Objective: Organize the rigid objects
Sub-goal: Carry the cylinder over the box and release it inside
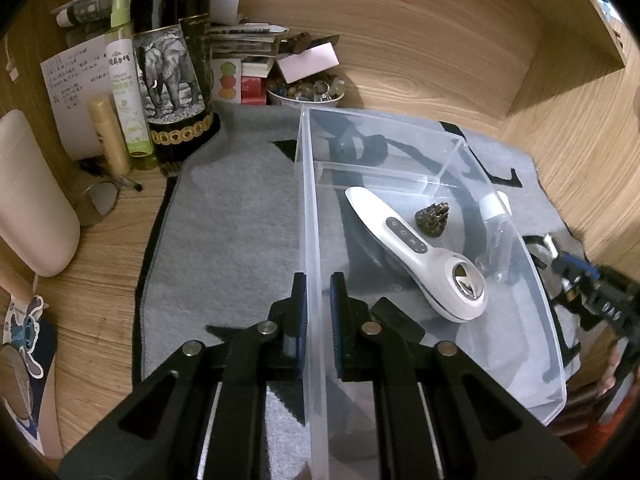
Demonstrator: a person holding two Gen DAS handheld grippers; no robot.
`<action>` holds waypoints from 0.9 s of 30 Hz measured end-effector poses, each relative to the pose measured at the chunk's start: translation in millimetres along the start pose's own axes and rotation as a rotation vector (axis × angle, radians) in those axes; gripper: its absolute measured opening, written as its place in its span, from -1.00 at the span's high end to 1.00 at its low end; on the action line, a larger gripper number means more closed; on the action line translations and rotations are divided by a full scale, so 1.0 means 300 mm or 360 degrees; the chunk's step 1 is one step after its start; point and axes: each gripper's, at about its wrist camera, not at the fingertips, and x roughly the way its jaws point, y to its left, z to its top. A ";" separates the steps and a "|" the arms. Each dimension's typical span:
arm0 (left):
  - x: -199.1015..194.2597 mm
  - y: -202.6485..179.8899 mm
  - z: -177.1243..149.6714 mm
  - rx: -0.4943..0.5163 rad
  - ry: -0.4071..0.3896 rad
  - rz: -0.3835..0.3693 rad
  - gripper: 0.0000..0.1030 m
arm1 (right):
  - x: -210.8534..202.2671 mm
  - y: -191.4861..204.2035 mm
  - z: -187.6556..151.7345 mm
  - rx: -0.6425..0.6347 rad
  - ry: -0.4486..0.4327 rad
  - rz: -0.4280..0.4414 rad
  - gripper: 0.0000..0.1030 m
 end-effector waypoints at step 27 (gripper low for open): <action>0.004 0.007 0.002 -0.0058 0.0013 -0.0025 0.81 | 0.069 0.450 0.203 -0.0582 -0.0033 0.0382 0.58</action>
